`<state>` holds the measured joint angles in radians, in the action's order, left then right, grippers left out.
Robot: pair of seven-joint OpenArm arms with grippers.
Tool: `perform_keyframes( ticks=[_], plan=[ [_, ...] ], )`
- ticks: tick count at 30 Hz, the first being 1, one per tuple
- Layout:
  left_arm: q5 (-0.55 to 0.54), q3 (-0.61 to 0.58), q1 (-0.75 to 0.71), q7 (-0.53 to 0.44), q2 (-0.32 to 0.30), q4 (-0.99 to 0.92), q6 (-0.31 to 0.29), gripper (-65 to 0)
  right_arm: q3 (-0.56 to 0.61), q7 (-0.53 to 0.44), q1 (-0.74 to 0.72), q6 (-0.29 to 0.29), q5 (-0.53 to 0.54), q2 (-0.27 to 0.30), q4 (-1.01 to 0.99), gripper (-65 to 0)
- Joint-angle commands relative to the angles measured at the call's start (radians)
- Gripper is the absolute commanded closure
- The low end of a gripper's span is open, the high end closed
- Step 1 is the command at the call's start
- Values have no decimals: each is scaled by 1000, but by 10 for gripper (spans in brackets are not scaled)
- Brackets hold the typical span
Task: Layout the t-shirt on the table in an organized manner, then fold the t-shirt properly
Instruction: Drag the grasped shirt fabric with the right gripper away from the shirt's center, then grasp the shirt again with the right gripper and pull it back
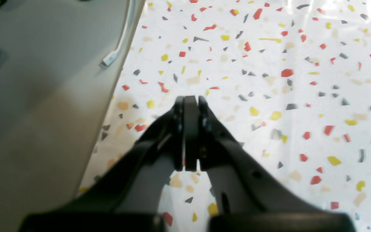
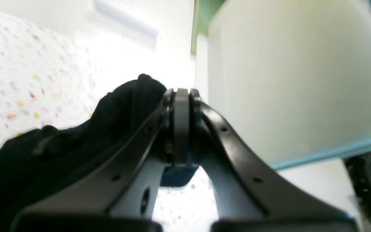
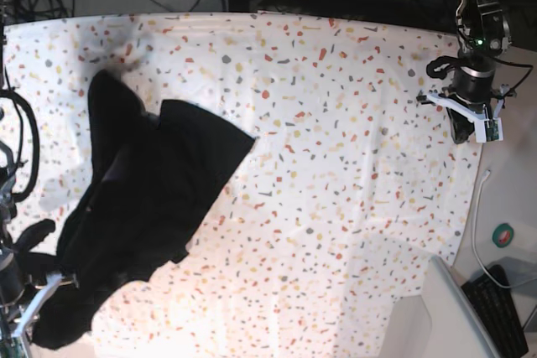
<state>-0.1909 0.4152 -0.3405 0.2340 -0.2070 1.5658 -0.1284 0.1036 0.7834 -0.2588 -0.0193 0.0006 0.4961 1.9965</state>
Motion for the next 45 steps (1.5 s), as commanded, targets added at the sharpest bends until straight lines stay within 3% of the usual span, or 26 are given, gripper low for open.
perform_keyframes(
  ticks=[1,5,10,12,16,20,23,24,28,30,35,38,42,45],
  plan=[
    [-5,6,4,-18,-13,0,6,0,-6,-12,39,-3,-4,6,30,0],
    [-5,4,31,-18,-15,-46,6,0,-28,-49,241,-3,-4,-34,47,0],
    [-3,-23,65,-18,-13,-98,6,0,-143,-253,539,-3,-6,-173,36,0],
    [-3,-43,71,-18,-16,-98,6,0,-196,-284,608,-3,-6,-224,-3,0],
    [-3,-49,76,-18,-15,-98,6,0,-338,-319,632,-3,-6,-284,-151,0],
    [-3,-49,76,-18,-15,-98,6,0,-457,-328,551,-1,-6,-288,-365,0],
    [-3,-49,74,-18,-15,-98,6,0,-485,-299,516,2,-4,-285,-438,0],
    [-3,-46,73,-18,-15,-98,6,0,-482,-275,513,2,-4,-285,-435,-21],
    [-3,-39,70,-18,-15,-98,6,0,-476,-250,536,2,0,-311,-274,-429],
    [-5,-37,68,-18,-16,-98,6,0,-423,-253,551,2,-4,-333,-167,-503],
    [-5,-37,68,-18,-30,-98,6,0,-109,-249,502,-1,-6,-314,-82,-482],
    [-5,-11,68,-18,-27,-98,6,0,80,-236,385,-29,-41,-311,-202,-480],
    [-5,24,62,-18,-24,-98,6,0,247,-238,226,-170,-155,-374,-432,-482],
    [-9,43,39,-22,-27,-97,6,0,292,-244,155,-176,-213,-428,-595,-482]
  ],
)
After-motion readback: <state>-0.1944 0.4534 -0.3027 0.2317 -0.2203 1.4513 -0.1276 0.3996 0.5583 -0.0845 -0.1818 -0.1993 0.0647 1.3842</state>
